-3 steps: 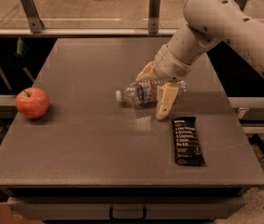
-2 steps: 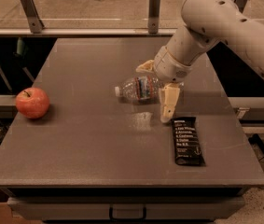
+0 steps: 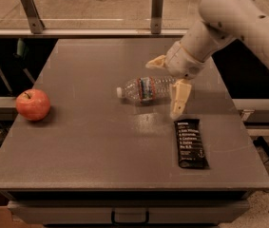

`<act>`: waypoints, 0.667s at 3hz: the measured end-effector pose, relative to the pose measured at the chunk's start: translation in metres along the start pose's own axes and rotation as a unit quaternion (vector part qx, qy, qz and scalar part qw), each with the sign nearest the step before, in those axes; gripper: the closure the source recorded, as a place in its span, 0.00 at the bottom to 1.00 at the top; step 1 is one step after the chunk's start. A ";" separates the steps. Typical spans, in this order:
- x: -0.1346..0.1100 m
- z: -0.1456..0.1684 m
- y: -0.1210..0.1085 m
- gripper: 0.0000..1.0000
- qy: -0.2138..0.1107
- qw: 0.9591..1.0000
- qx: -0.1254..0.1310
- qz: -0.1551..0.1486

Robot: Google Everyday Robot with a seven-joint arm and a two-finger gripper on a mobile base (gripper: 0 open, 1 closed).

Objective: Knock water bottle over

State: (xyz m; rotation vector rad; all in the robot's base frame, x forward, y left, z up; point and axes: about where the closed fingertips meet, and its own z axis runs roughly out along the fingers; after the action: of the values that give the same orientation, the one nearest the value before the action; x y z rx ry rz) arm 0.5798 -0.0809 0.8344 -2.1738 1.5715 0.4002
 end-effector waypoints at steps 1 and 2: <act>0.057 -0.037 0.008 0.00 -0.067 0.995 0.009 0.070; 0.104 -0.093 0.013 0.00 -0.131 0.978 0.064 0.148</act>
Offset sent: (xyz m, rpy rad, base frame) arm 0.0565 -0.2672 0.1413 0.5411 -0.0208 -0.5249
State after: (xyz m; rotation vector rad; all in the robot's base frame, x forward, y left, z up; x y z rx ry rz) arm 0.5991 -0.2166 0.8637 -1.7154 1.7185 0.6298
